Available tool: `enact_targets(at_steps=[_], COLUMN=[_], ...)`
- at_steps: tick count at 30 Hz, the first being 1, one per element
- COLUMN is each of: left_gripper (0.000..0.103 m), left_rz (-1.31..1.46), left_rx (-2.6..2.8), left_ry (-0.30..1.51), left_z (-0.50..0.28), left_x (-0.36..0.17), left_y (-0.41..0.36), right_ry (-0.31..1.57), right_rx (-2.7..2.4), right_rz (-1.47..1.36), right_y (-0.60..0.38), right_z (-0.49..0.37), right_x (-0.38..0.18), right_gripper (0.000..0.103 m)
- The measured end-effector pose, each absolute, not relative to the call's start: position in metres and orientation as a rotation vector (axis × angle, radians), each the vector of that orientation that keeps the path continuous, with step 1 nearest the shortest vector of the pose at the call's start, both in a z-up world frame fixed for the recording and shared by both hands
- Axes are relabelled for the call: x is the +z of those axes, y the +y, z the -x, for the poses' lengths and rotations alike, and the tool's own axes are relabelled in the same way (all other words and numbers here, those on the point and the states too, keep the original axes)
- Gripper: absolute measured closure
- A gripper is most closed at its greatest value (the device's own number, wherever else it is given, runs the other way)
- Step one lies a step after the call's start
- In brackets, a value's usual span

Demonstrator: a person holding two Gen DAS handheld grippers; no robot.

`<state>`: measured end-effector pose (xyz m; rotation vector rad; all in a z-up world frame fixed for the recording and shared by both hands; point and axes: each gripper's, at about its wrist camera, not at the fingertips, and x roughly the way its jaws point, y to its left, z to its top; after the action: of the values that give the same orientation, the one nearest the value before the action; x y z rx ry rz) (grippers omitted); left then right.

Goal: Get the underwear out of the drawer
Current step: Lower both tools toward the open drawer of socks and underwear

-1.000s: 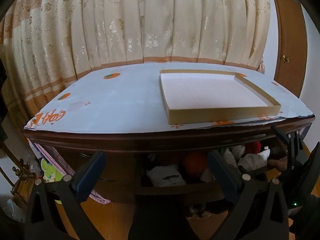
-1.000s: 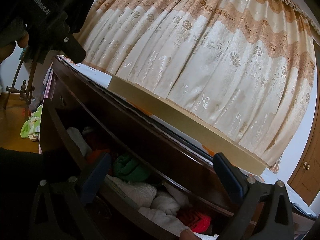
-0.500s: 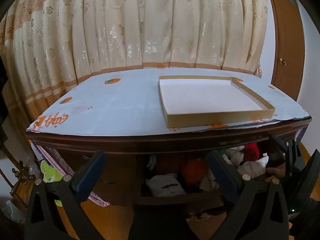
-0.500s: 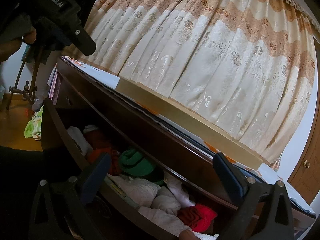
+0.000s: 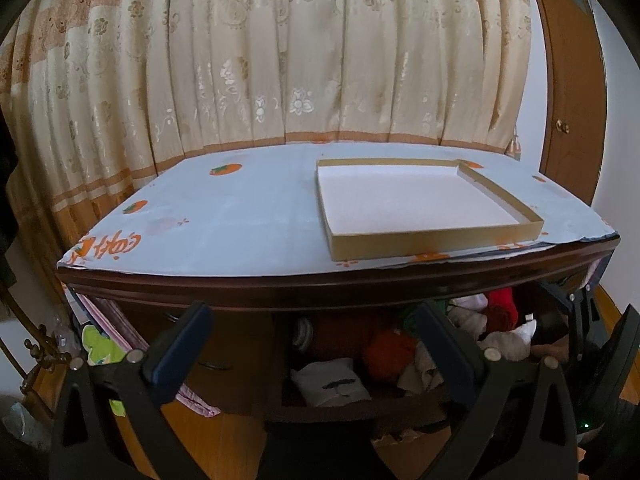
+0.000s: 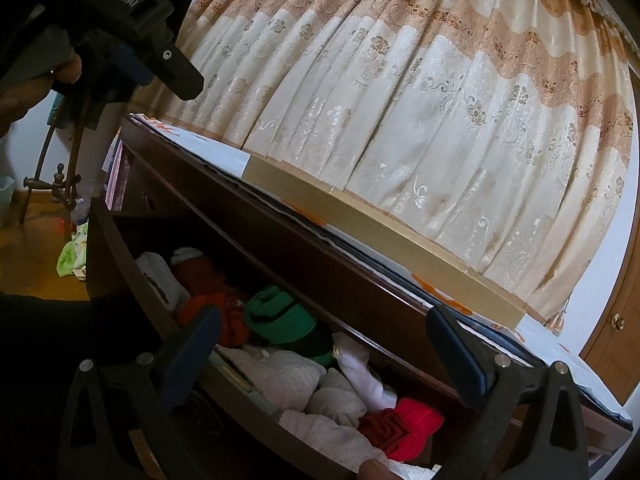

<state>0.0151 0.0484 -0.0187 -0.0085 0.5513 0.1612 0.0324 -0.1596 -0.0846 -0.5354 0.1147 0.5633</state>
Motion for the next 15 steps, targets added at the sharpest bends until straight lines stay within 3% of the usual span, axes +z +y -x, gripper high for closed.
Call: enact_targets(at_steps=[15], left_gripper=[0.0], left_rz=[0.007], left_rx=[0.159], left_ry=[0.549], left_z=[-0.0134], left_x=[-0.0178], left_y=[0.0466], right_ry=[0.145], right_rx=[0.592], right_rz=[0.534], right_y=[-0.1645], right_z=[-0.0262], right_x=[-0.0764], right_gripper=[0.0])
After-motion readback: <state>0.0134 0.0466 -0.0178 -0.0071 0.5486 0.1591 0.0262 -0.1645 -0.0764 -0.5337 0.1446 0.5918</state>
